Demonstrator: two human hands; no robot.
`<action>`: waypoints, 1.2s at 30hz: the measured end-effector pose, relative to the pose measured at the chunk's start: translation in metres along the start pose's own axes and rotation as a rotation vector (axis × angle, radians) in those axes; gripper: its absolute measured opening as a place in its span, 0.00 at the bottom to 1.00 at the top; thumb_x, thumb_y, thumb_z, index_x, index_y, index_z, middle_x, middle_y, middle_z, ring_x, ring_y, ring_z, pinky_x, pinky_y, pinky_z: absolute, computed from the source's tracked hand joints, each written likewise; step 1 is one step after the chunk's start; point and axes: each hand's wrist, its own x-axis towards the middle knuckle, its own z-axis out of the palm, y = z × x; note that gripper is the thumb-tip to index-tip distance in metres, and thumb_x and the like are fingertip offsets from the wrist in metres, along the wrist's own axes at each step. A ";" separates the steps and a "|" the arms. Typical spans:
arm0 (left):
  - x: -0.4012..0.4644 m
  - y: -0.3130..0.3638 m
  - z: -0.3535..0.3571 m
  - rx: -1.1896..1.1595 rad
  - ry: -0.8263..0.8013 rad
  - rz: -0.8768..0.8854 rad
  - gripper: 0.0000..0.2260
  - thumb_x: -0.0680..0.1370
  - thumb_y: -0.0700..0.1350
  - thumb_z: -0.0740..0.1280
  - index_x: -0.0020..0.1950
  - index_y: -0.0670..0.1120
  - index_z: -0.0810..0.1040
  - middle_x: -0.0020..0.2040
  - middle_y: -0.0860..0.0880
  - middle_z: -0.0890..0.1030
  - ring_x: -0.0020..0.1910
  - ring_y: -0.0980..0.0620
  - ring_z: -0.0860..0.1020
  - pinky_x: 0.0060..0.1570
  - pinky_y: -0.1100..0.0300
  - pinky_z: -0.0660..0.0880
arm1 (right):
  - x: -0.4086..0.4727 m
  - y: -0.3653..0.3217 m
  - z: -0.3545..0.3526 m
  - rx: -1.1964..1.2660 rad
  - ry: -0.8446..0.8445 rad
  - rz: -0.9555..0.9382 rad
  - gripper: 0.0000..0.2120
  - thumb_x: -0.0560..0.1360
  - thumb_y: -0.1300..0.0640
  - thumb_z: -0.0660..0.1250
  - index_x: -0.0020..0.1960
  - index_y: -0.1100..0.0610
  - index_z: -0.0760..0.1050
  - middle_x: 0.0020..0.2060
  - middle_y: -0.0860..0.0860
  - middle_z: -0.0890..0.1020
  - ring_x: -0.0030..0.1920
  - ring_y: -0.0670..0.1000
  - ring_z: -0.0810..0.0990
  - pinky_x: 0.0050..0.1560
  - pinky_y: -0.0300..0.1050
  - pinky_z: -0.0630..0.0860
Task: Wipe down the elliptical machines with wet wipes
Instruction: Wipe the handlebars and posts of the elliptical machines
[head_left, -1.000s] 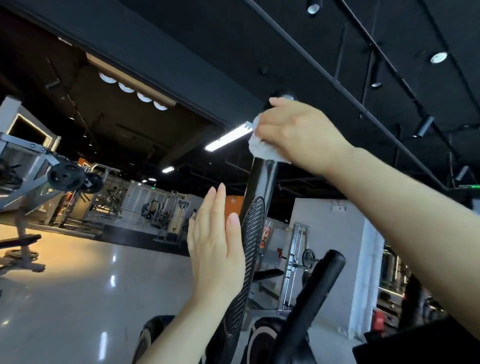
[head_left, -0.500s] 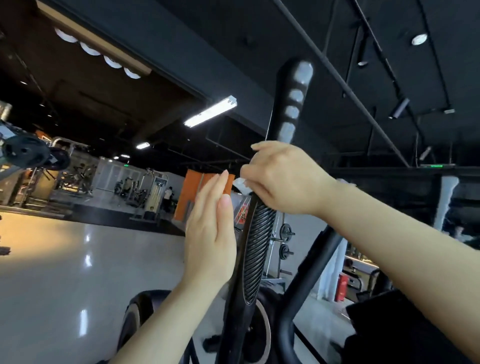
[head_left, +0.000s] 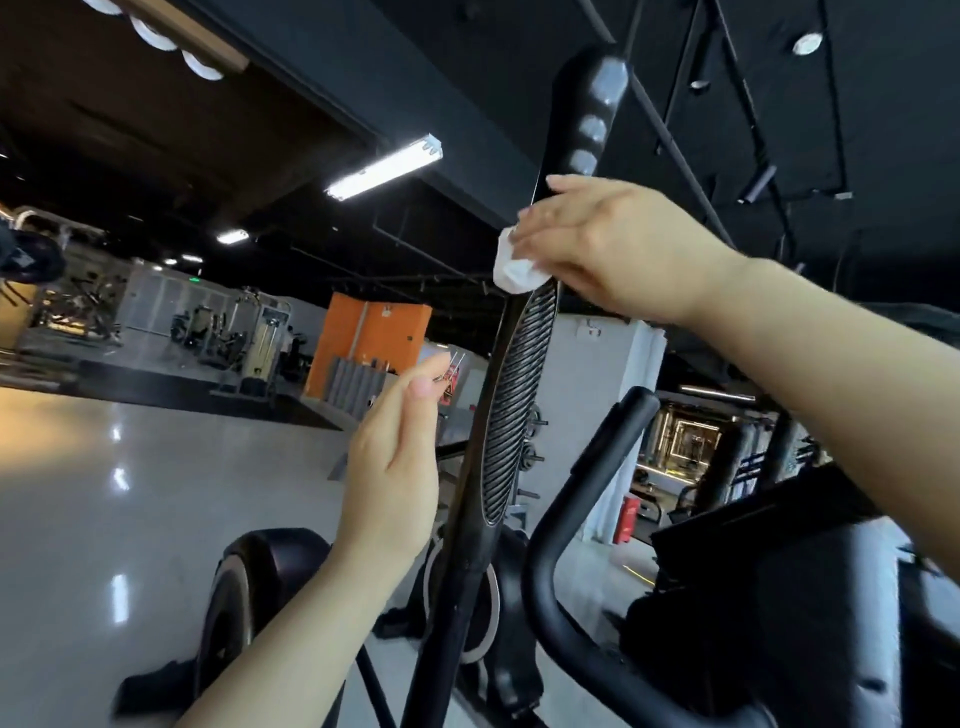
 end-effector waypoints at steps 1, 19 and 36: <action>-0.003 -0.005 -0.001 -0.024 0.025 -0.028 0.17 0.78 0.63 0.51 0.61 0.63 0.74 0.59 0.71 0.77 0.64 0.66 0.74 0.66 0.68 0.67 | 0.000 -0.005 0.002 0.001 -0.001 0.002 0.13 0.78 0.58 0.60 0.54 0.59 0.82 0.55 0.54 0.84 0.59 0.56 0.81 0.71 0.53 0.65; -0.044 -0.019 -0.029 -0.029 -0.159 -0.217 0.34 0.73 0.71 0.48 0.68 0.54 0.75 0.65 0.57 0.78 0.65 0.64 0.74 0.70 0.57 0.67 | -0.069 -0.169 0.064 0.181 0.074 -0.241 0.10 0.79 0.66 0.63 0.51 0.61 0.83 0.52 0.56 0.85 0.60 0.55 0.81 0.73 0.52 0.65; -0.099 -0.023 -0.058 0.051 -0.201 -0.417 0.30 0.74 0.70 0.46 0.64 0.57 0.75 0.65 0.60 0.77 0.63 0.66 0.74 0.70 0.59 0.66 | -0.127 -0.273 0.086 0.308 -0.017 -0.171 0.14 0.82 0.65 0.58 0.56 0.63 0.82 0.59 0.57 0.82 0.65 0.56 0.77 0.75 0.52 0.62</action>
